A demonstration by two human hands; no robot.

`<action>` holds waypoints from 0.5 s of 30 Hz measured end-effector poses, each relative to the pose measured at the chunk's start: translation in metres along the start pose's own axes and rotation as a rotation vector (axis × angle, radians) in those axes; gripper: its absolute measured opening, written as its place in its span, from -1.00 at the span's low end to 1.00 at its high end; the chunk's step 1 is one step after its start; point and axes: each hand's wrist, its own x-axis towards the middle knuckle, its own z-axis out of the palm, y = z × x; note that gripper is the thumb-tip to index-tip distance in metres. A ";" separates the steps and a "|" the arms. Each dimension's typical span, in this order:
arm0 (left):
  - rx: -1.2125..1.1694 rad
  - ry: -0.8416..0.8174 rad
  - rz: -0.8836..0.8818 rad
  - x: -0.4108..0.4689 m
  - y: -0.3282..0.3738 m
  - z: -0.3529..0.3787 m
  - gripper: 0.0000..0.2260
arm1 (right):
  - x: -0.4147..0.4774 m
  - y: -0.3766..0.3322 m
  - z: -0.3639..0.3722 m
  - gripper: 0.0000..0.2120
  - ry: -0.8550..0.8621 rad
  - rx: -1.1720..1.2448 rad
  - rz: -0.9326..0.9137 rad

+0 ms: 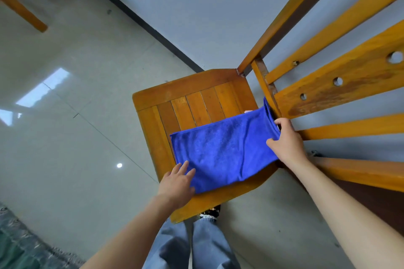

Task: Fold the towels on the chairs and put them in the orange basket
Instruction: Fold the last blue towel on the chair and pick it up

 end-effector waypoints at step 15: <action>-1.666 0.009 -0.441 -0.003 -0.015 -0.007 -0.63 | -0.079 -0.054 0.080 -0.45 -0.149 0.180 -0.263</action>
